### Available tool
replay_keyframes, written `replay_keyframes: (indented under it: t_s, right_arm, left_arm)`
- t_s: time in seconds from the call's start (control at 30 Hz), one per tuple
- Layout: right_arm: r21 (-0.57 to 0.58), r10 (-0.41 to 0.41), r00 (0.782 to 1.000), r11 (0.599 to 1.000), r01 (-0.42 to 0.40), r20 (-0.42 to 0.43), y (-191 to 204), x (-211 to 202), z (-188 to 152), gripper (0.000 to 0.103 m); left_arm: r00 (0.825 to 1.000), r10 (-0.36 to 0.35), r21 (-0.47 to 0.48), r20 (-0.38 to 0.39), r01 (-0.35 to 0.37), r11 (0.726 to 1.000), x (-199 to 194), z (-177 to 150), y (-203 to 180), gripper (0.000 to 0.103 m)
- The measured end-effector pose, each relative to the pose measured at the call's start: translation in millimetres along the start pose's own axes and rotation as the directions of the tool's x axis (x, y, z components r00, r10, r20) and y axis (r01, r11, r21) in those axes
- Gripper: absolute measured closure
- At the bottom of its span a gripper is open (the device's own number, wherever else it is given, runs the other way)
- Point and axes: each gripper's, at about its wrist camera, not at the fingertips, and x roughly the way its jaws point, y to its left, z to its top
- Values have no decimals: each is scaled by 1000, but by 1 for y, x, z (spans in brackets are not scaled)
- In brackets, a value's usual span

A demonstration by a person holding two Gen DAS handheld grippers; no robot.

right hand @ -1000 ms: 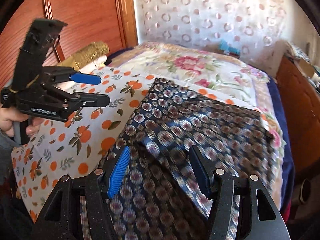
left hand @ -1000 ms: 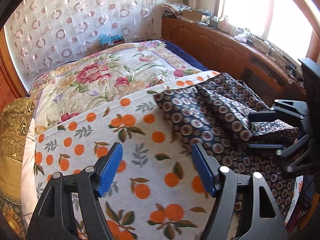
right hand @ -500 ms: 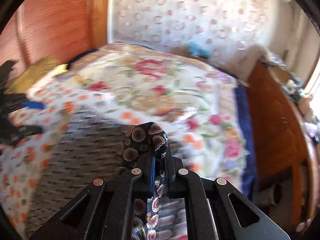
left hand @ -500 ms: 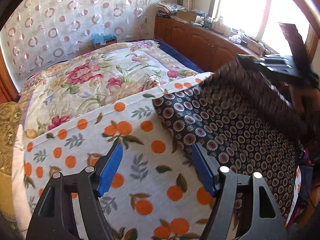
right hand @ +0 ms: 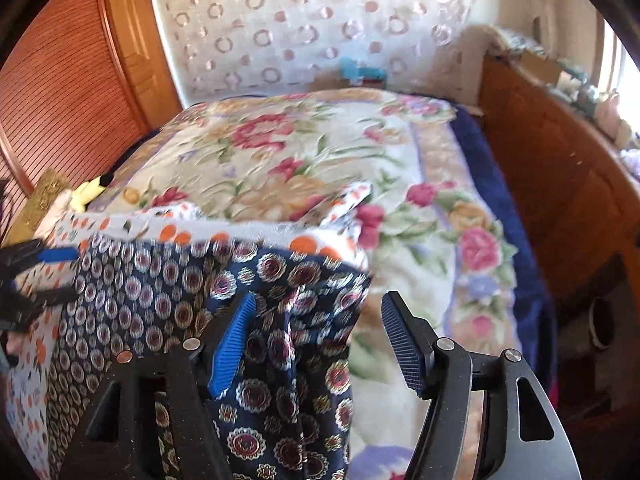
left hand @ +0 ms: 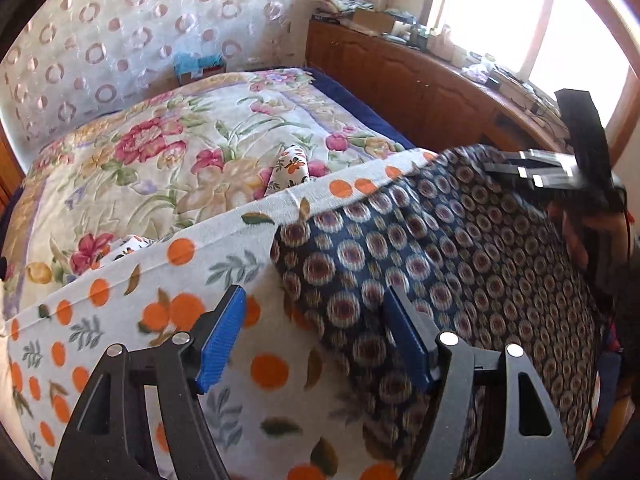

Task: Fold small clothes
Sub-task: 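Grasp the navy shirt edge with both tools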

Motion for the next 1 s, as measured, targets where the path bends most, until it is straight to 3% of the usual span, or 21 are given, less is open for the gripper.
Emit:
replay_keyframes:
  t_s: [0.1,0.2,0.27,0.33,0.4,0.6,0.77,1.0]
  right_arm:
    - [1,34,999,999,-34,-36,-9,16,-7,35]
    - [-8,42,998,999,-42,-49,-11,24,-9,35]
    - [-9,52,998,999,-52,-48,-16,25,-7,35]
    - [-11,59,997,998,-60,-45,-20,22,-8,35]
    - [-20,64,997,998,-64,-42,-17,24,-5,35]
    - [-95,82,997,992,-80,12,-3,1,-12,35]
    - [-175,92,996,981,-89,9,10,8,-13,35]
    - [-195,100,994,975,-107,-44,16,36,2,35]
  left_arm:
    - [999,-15,-61,-41,13,998,17,7,5,38]
    - [999,-15,-81,-36,12,997,24,12,5,39]
    - [999,-40,-102,-28,37,994,25,14,3,53]
    - [997,-69,-115,-33,65,991,26,15,1,86]
    - [998,-61,-83,-22,59,995,21,14,-7,97]
    - [997,-25,9,73,25,1000,-35,-3,-21,99]
    - [998,50,21,33,-50,999,-41,-21,-4,99]
    - [999,38,-50,-13,-38,998,-21,-30,20,98]
